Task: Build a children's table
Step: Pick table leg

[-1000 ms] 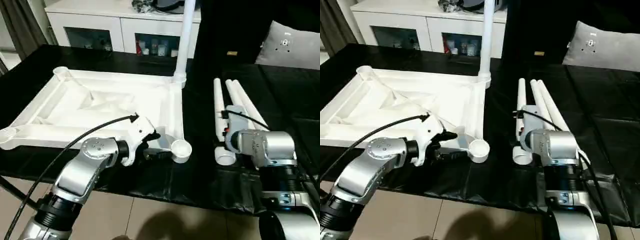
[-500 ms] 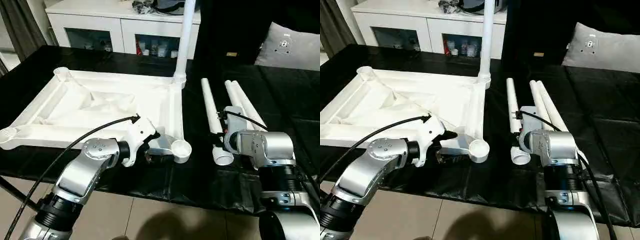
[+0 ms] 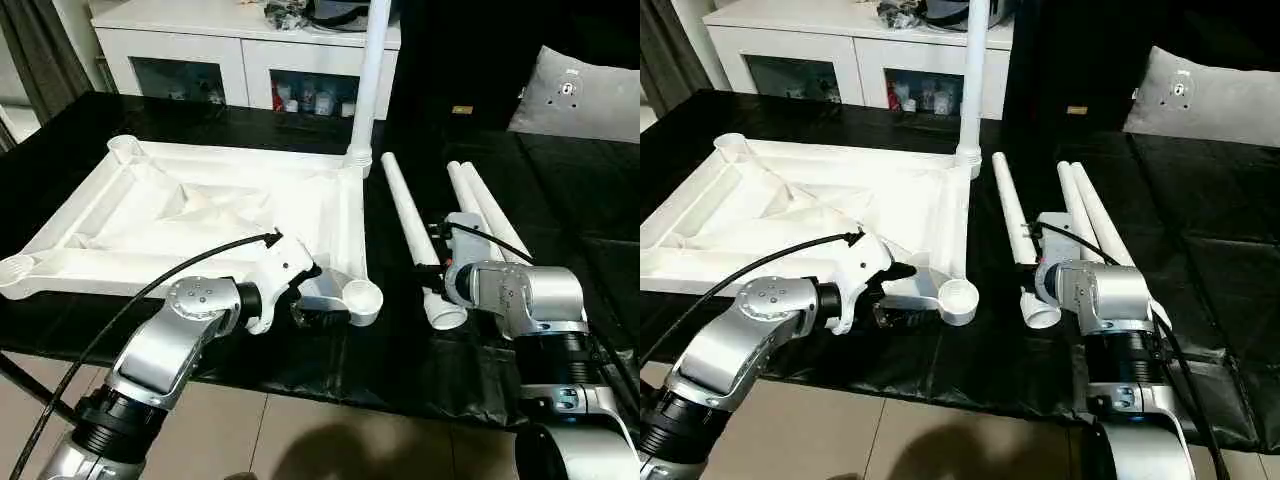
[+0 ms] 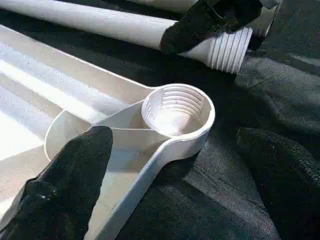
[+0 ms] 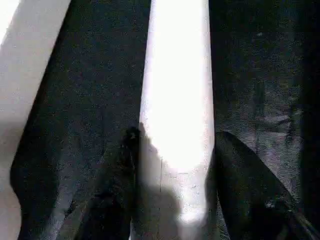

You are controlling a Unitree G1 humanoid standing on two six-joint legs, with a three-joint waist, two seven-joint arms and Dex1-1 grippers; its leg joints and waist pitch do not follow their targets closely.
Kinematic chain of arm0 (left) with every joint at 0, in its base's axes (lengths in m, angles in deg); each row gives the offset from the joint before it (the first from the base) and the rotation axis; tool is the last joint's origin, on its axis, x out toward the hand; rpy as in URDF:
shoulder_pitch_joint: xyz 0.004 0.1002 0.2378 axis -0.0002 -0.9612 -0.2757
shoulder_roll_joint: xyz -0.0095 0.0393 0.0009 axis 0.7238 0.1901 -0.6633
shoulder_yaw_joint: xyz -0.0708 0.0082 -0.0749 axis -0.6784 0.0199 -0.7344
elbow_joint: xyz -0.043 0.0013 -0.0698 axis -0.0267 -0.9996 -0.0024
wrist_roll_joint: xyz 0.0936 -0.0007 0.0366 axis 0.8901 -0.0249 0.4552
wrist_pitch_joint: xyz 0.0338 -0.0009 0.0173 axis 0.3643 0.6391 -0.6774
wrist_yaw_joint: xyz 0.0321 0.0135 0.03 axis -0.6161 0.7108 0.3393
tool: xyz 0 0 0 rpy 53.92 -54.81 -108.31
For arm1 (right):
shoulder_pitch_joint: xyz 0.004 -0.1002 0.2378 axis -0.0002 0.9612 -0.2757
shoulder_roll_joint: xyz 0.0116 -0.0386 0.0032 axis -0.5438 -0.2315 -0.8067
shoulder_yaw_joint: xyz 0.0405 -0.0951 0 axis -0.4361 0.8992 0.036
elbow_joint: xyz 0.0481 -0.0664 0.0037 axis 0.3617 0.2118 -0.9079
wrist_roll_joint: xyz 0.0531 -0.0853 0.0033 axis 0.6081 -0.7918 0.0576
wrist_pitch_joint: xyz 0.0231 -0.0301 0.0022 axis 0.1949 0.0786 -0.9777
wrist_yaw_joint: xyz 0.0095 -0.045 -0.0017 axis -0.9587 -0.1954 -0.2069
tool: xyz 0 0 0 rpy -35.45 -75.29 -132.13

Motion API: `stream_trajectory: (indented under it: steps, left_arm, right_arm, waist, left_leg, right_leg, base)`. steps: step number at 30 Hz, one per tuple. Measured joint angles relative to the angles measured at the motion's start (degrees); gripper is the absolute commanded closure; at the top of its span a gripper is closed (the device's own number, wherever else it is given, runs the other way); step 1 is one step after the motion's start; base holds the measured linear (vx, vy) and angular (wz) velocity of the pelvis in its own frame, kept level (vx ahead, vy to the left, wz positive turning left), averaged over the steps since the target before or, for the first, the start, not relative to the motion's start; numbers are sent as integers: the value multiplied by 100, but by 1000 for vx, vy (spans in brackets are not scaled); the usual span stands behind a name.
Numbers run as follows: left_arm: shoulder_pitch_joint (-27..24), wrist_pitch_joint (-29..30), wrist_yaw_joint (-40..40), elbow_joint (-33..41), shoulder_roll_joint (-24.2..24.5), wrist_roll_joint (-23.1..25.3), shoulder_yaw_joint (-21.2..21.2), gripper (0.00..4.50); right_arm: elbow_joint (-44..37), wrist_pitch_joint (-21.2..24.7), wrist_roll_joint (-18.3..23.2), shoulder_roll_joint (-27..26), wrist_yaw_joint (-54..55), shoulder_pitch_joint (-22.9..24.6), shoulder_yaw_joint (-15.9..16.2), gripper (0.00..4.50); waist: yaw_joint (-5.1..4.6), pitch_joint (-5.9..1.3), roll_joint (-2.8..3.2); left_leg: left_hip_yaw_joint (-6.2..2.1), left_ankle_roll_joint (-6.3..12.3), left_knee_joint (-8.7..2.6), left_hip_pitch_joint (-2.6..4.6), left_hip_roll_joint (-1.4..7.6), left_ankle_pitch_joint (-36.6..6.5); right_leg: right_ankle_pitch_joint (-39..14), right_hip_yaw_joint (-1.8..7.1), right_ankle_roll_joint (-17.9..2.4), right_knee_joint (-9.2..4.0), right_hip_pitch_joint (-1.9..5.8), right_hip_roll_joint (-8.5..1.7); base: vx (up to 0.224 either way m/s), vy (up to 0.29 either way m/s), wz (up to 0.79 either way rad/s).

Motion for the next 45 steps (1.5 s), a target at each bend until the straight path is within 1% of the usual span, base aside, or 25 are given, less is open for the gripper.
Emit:
stream_trajectory:
  steps: [3, 5, 7, 8, 10, 11, 13, 15, 16, 17, 19, 20, 21, 22, 24, 26, 29, 36, 38, 39, 41, 42, 45]
  left_arm:
    - [64, -53, 70, -11, -88, -37, -85, 0]
    - [178, -146, 169, -36, -223, -146, -248, 0]
    - [368, -241, 367, -123, -493, -258, -477, 0]
    - [552, -315, 534, -187, -649, -324, -606, 0]
    - [841, -446, 811, -279, -783, -360, -806, 0]
    - [938, -485, 956, -366, -875, -364, -929, 0]
    - [1056, -535, 1158, -481, -975, -393, -1061, 0]
    - [1131, -482, 1358, -609, -1249, -585, -1292, 0]
    - [1183, -440, 1447, -658, -1383, -699, -1430, 0]
    - [1309, -370, 1547, -708, -1544, -855, -1561, 0]
    - [1543, -277, 1629, -701, -1817, -1167, -1685, 0]
    - [1635, -216, 1662, -698, -1944, -1327, -1765, 0]
    - [1764, -97, 1754, -731, -2146, -1604, -1941, 0]
    - [1921, 34, 1870, -746, -2362, -1923, -2174, 0]
    - [2110, 163, 2008, -764, -2541, -2340, -2439, 0]
    - [2221, 304, 2126, -772, -2708, -2707, -2662, 0]
    - [2231, 421, 2241, -787, -2805, -2930, -2777, 0]
    - [2231, 633, 2431, -809, -2880, -3224, -2930, 0]
    - [2237, 741, 2538, -909, -2889, -3452, -3076, 0]
    - [2236, 783, 2568, -963, -2890, -3549, -3140, 29]
    - [2238, 888, 2625, -1011, -2895, -3812, -3241, 29]
    - [2239, 927, 2632, -1014, -2896, -3899, -3287, 36]
    - [2240, 1020, 2624, -1018, -2900, -4365, -3524, 72]
  right_arm:
    - [36, -321, 45, -57, 159, 4, -333, 263]
    - [-4, -847, 260, -190, 156, 5, -711, 263]
    - [-165, -1516, 578, -322, -20, 23, -1032, 263]
    - [-347, -1875, 781, -362, -214, 21, -1144, 263]
    - [-644, -2250, 1109, -402, -547, -34, -1259, 263]
    - [-749, -2303, 1320, -485, -696, -77, -1418, 263]
    - [-929, -2397, 1635, -580, -894, -138, -1625, 263]
    - [-1062, -2374, 1996, -671, -1211, -115, -1827, 264]
    - [-1164, -2353, 2180, -743, -1389, -88, -1860, 264]
    - [-1300, -2300, 2440, -834, -1613, -69, -1873, 264]
    - [-1557, -2191, 2837, -931, -1949, -18, -1822, 264]
    - [-1644, -2187, 2974, -937, -2071, 29, -1761, 264]
    - [-1747, -2188, 3089, -920, -2221, 125, -1664, 264]
    - [-1820, -2189, 3188, -916, -2376, 241, -1545, 264]
    - [-1848, -2162, 3251, -930, -2525, 366, -1383, 264]
    - [-1855, -2087, 3327, -938, -2624, 426, -1313, 264]
    - [-1912, -2068, 3372, -924, -2716, 475, -1265, 264]
    - [-2122, -2028, 3560, -777, -2988, 695, -969, 264]
    - [-2167, -2004, 3619, -751, -3109, 809, -856, 264]
    - [-2180, -1992, 3626, -748, -3137, 825, -828, 264]
    - [-2202, -1963, 3641, -693, -3211, 886, -770, 264]
    - [-2206, -1959, 3664, -679, -3235, 924, -737, 264]
    - [-2216, -1952, 3782, -663, -3314, 1006, -671, 264]
  waist:
    - [14, 11, 19]
    - [10, 21, 35]
    - [11, 27, 45]
    - [12, 27, 46]
    - [7, 24, 48]
    - [0, 25, 48]
    - [-8, 24, 48]
    - [8, 25, 48]
    - [14, 25, 48]
    - [18, 29, 37]
    - [57, 29, 32]
    - [74, 29, 30]
    - [98, 30, 25]
    - [137, 31, 20]
    - [150, 31, 21]
    - [156, 31, 19]
    - [158, 32, 18]
    - [166, 32, 15]
    - [169, 33, 12]
    - [169, 35, 11]
    - [188, 39, 0]
    - [199, 38, 0]
    - [208, 39, 0]
  left_leg:
    - [0, -6, 4, -16, 0, 4]
    - [0, -7, 5, -31, 0, 6]
    - [0, -7, 6, -39, 1, 7]
    - [0, -5, 4, -41, 1, 8]
    - [0, -2, 3, -39, 4, 7]
    - [0, -1, 2, -40, 4, 7]
    - [0, 2, 3, -39, 5, 6]
    - [0, 5, 5, -47, 5, 8]
    - [0, 8, 7, -48, 5, 7]
    - [0, 13, 9, -52, 6, 9]
    - [0, 17, 11, -50, 7, 9]
    - [1, 18, 12, -51, 6, 9]
    - [1, 18, 15, -52, 7, 9]
    - [1, 19, 18, -53, 8, 8]
    - [1, 20, 22, -54, 7, 8]
    - [0, 23, 24, -56, 7, 10]
    - [-1, 24, 24, -62, 7, 11]
    - [-4, 29, 22, -68, 7, 7]
    - [-5, 29, 22, -70, 7, 7]
    - [-5, 29, 22, -71, 7, 7]
    - [-6, 29, 24, -71, 6, 7]
    - [-6, 29, 24, -72, 6, 7]
    - [-7, 29, 23, -71, 7, 7]
  right_leg:
    - [7, 0, 5, 0, -12, -1]
    - [18, 0, -3, 0, -27, -1]
    - [34, -1, -28, 0, -34, -1]
    - [34, -2, -28, 0, -36, 0]
    - [33, -5, -27, -1, -34, 1]
    - [33, -5, -27, -2, -35, 1]
    - [32, -6, -26, -4, -34, 2]
    - [33, -7, -27, -5, -37, 2]
    - [33, -8, -27, -5, -37, 2]
    - [33, -10, -28, -7, -37, 1]
    - [33, -11, -28, -7, -35, 0]
    - [33, -11, -28, -8, -35, -1]
    - [33, -11, -28, -7, -34, -1]
    - [33, -13, -28, -8, -34, -1]
    - [34, -12, -28, -7, -33, -2]
    - [34, -14, -28, -7, -33, -3]
    - [23, -15, -4, -9, -35, -3]
    - [19, -18, 2, -13, -36, -3]
    - [17, -18, 5, -14, -36, -3]
    - [17, -19, 5, -14, -37, -3]
    - [16, -19, 6, -14, -37, -3]
    - [16, -19, 7, -15, -37, -3]
    - [16, -20, 6, -15, -37, -3]
  base:
    - [0, 0, 0]
    - [0, 0, 0]
    - [0, 0, 0]
    - [0, 0, 0]
    - [0, 0, 0]
    - [0, 0, 0]
    - [0, 0, 0]
    - [0, 0, 0]
    - [0, 0, 0]
    - [0, 0, 0]
    - [0, 0, 0]
    - [0, 0, 0]
    - [0, 0, 0]
    - [0, 0, 0]
    - [0, 0, 0]
    - [0, 0, 0]
    - [0, 0, 0]
    - [0, 0, 0]
    - [0, 0, 0]
    - [0, 0, 0]
    - [0, 0, 0]
    - [0, 0, 0]
    - [0, 0, 0]
